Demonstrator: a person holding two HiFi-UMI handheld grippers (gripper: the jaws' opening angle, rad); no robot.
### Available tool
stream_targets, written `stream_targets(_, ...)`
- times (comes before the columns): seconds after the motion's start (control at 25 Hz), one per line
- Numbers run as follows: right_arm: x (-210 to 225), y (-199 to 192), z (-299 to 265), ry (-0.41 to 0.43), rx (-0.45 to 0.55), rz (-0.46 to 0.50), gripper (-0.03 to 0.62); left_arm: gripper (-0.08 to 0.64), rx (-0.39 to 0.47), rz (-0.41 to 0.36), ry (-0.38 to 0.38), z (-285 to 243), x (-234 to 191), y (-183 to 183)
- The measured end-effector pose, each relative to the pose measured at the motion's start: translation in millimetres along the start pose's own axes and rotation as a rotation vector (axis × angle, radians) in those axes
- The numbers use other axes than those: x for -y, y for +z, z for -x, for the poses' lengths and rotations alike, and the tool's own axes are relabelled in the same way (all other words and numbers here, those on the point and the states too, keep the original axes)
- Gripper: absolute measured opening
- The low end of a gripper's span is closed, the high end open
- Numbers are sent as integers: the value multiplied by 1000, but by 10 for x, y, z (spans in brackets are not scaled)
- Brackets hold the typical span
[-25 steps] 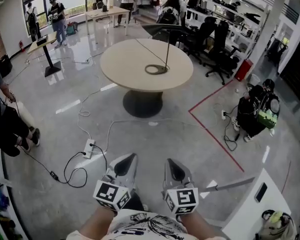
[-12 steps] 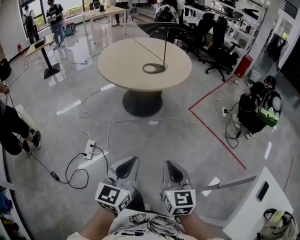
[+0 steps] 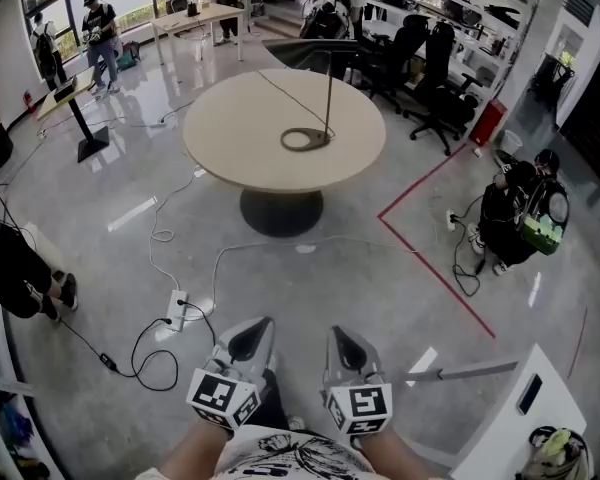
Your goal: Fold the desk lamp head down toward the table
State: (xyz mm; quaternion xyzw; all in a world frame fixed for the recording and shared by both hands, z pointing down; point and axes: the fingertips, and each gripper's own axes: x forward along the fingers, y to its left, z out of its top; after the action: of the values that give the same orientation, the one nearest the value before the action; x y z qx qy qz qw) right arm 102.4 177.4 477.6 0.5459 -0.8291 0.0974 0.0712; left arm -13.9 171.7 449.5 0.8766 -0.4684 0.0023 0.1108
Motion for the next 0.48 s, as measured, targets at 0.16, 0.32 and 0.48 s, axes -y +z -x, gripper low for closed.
stream_targets(0.16, 146, 97, -523, -24, -16, -10, 9, 6, -7, 16, -15, -411, -408, 69)
stream_targets(0.32, 365, 260, -997, -42, -28, 5, 9, 6, 5, 15, -32, -858, -709, 246)
stream_targets(0.48, 494, 445, -1429, -76, -16, 6, 9, 6, 16, 8, -56, -1209, -1066, 449)
